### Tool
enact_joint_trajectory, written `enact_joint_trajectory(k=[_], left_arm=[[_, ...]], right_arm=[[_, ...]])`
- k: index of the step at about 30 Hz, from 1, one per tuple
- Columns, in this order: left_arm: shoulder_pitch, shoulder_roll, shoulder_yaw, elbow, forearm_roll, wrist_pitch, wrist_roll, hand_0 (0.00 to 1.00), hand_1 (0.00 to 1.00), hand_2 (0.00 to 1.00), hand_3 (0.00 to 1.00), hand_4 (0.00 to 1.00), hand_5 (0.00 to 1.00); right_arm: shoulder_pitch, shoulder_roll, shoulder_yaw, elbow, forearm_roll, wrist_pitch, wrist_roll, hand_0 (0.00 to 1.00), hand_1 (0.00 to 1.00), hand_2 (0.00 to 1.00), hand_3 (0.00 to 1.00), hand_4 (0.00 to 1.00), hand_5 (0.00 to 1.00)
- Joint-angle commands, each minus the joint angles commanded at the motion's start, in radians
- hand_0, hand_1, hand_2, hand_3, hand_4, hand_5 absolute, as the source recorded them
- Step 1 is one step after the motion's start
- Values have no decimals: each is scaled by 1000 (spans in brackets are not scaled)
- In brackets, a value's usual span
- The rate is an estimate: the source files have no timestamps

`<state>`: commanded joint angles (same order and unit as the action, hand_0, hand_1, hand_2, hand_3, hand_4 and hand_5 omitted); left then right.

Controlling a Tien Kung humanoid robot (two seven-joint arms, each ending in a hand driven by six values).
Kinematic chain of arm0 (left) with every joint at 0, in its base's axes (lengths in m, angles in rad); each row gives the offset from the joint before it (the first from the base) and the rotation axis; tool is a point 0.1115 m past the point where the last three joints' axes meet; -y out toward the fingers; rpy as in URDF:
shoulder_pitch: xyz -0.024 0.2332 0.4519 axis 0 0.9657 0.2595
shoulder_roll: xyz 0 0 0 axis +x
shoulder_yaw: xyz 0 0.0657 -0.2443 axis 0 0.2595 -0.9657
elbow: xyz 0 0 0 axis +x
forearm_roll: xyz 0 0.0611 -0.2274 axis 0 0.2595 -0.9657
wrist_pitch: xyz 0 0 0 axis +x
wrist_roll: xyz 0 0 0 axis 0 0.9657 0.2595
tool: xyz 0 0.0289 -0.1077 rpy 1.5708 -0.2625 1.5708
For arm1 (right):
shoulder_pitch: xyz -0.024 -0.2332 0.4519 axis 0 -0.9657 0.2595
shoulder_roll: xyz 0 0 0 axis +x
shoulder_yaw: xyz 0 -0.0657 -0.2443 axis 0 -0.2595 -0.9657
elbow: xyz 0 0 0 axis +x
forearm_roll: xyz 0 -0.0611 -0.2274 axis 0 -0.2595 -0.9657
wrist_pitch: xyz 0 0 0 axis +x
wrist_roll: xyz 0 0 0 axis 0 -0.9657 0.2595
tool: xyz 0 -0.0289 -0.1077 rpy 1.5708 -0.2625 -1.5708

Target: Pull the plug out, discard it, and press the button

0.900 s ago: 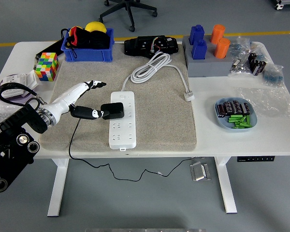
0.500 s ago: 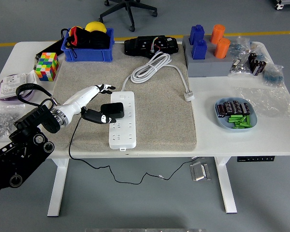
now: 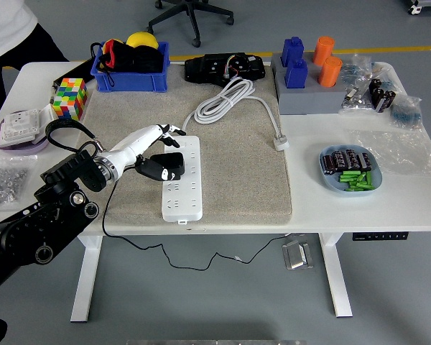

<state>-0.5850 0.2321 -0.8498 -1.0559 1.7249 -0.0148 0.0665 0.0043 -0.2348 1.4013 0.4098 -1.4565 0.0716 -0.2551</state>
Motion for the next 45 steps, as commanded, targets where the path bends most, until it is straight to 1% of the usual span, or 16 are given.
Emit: enact_joint_trajectory(k=[5, 6, 7, 12, 13, 18, 19, 24, 25, 30, 31, 36, 37, 40, 43, 45], left_arm=[[-15, -4, 21, 35, 5, -2, 8, 753, 672, 647, 740, 943, 63], [-17, -4, 25, 39, 7, -3, 9, 753, 672, 647, 740, 943, 63], [-18, -3, 28, 41, 9, -5, 11, 727, 649, 611, 695, 912, 23], [-23, -6, 30, 49, 2, -2, 12, 727, 649, 611, 695, 912, 23], [-24, -6, 30, 51, 1, -1, 13, 669, 577, 545, 625, 804, 2], [-27, -8, 36, 54, 9, -1, 18, 669, 577, 545, 625, 804, 2], [-27, -8, 36, 54, 9, 0, 18, 480, 450, 467, 569, 727, 2], [-29, -10, 40, 55, 15, 6, 17, 480, 450, 467, 569, 727, 2], [-29, -11, 41, 56, 16, 6, 18, 465, 365, 399, 550, 654, 2], [-30, -10, 45, 56, 13, 4, 17, 465, 365, 399, 550, 654, 2], [-28, -10, 45, 54, 12, 5, 16, 452, 339, 376, 546, 649, 2], [-25, -7, 38, 34, 14, 9, 10, 452, 339, 376, 546, 649, 2], [-26, -6, 34, 28, 15, 10, 10, 461, 336, 366, 546, 624, 2], [-25, -3, 24, 12, 20, 13, 7, 461, 336, 366, 546, 624, 2], [-23, 0, 0, -12, 24, 20, -3, 466, 344, 366, 545, 622, 2], [-21, 1, -28, -14, 24, 32, -15, 466, 344, 366, 545, 622, 2]], right_arm=[[0, 0, 0, 1, 1, 0, 0, 767, 729, 724, 713, 883, 658], [0, 1, 0, 1, 1, 0, 0, 767, 729, 724, 713, 883, 658], [0, 1, 0, 1, 1, 0, 0, 767, 729, 724, 713, 883, 658], [-2, 0, 0, 0, 0, 0, 0, 767, 729, 724, 713, 883, 658], [-1, -1, -1, 0, 0, 0, 0, 767, 729, 724, 713, 883, 658], [1, -1, 0, 2, 1, 0, 0, 767, 729, 724, 713, 883, 658], [1, -1, 0, 2, 1, 0, 0, 767, 729, 724, 713, 883, 658], [0, 0, 2, 1, 0, 0, 0, 767, 729, 724, 713, 883, 658], [0, 0, 2, 1, 0, 0, 0, 767, 729, 724, 713, 883, 658], [0, 0, 1, 2, 0, 0, 0, 767, 729, 724, 713, 883, 658], [-1, 0, 1, 2, 0, 0, 0, 767, 729, 724, 713, 883, 658], [-2, 0, 2, 1, 0, 0, 0, 767, 729, 724, 713, 883, 658], [-2, 0, 2, 1, -1, 0, 0, 767, 729, 724, 713, 883, 658], [-2, 0, 1, 2, 0, 0, 0, 767, 729, 724, 713, 883, 658], [-1, 1, 2, 2, -1, 0, 0, 767, 729, 724, 713, 883, 658], [-1, 2, 2, 2, 0, 0, 0, 767, 729, 724, 713, 883, 658]])
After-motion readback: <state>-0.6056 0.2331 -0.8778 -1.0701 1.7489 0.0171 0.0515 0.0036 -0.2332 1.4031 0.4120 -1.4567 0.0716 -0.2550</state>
